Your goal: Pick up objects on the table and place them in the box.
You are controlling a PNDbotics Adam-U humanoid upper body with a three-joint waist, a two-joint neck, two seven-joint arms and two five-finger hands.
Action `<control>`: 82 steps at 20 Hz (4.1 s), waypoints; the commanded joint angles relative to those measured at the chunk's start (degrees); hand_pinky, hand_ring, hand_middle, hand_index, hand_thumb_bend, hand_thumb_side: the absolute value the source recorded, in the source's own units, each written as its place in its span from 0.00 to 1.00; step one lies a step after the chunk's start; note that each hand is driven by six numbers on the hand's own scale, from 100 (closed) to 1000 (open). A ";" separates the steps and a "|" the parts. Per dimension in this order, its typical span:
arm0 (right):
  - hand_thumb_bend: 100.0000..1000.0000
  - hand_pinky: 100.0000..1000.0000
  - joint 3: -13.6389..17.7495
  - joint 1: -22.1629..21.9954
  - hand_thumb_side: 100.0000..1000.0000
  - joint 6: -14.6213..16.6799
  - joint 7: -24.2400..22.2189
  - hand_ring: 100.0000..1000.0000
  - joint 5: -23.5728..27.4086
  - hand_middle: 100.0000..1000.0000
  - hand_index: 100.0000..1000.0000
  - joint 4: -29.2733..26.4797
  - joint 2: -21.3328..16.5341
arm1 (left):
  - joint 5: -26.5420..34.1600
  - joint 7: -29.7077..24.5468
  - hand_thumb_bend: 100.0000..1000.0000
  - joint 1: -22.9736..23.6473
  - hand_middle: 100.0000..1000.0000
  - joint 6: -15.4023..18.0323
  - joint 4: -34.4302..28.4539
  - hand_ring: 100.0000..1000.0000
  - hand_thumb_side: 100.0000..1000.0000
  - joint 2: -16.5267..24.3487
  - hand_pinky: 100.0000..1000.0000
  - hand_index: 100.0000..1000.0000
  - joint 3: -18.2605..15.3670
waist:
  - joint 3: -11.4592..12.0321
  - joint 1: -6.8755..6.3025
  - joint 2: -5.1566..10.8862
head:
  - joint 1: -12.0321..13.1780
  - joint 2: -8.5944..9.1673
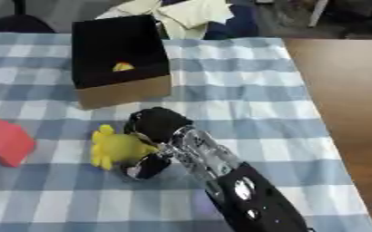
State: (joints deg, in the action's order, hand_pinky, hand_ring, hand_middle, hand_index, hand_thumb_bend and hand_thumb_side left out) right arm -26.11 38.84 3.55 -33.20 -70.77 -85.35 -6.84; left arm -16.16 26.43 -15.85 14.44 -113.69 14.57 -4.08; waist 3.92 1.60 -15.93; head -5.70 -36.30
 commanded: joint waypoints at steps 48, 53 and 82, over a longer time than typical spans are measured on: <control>0.06 0.86 2.66 6.75 0.69 -0.93 -14.01 0.87 16.36 0.76 0.89 -0.87 -3.42 | -0.09 -0.12 0.00 -0.56 0.64 -0.01 -0.90 0.75 0.80 0.79 0.58 0.76 -0.23 | -0.27 -0.21 1.50 | 0.25 0.67; 0.06 0.85 3.00 6.89 0.60 -1.61 -12.88 0.84 16.81 0.62 0.79 -0.98 -3.36 | -0.08 -0.15 0.00 -0.63 0.64 -0.02 -0.90 0.75 0.79 0.73 0.58 0.76 -0.25 | -0.23 -0.18 1.47 | 0.23 0.81; 0.00 0.80 12.65 32.29 0.50 -11.43 0.03 0.79 7.41 0.52 0.69 8.57 2.17 | -0.39 -0.93 0.00 -0.65 0.64 1.29 -0.90 0.75 0.78 3.46 0.58 0.76 0.71 | 0.86 -1.45 0.93 | -0.35 0.49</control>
State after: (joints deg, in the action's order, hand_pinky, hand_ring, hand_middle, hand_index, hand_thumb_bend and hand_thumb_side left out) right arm -14.43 69.54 -7.56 -34.14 -61.72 -78.15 -5.11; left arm -16.63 25.60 -15.72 15.36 -113.69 16.39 -3.41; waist 4.67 0.49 -15.95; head -5.87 -36.18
